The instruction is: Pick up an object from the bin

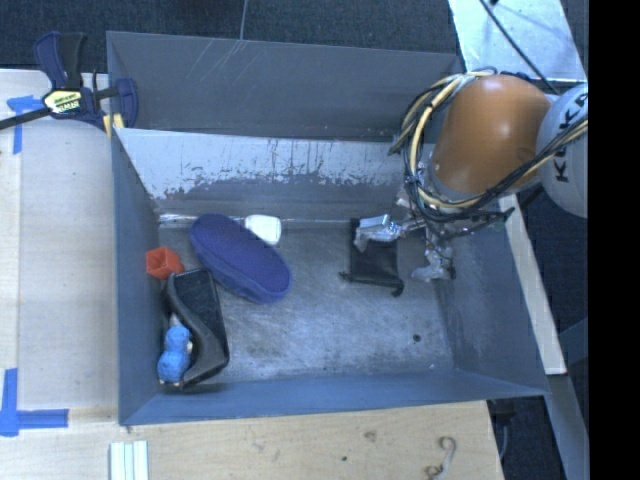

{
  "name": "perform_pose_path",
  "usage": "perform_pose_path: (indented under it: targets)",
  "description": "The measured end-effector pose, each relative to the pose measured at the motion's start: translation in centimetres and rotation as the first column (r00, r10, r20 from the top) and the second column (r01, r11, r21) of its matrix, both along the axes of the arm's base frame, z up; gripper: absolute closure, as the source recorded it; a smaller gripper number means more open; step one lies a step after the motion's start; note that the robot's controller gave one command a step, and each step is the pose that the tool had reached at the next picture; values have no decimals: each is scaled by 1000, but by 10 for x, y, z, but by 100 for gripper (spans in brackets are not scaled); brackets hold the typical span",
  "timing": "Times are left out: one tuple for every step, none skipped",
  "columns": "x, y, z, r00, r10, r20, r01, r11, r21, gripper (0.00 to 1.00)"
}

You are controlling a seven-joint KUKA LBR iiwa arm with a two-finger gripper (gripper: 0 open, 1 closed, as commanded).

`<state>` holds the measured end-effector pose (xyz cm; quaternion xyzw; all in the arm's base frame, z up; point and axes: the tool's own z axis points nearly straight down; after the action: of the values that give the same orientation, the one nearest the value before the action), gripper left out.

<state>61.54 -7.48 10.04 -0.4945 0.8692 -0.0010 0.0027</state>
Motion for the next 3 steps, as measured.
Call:
perform_pose_path:
  targets:
    - [11, 3, -31, 775, 632, -2, -632, 775, -1, 0]
    - [11, 3, -31, 778, 629, -4, -629, 778, 1, 0]
    - [11, 2, -30, 778, 628, -4, -628, 778, 0, 100]
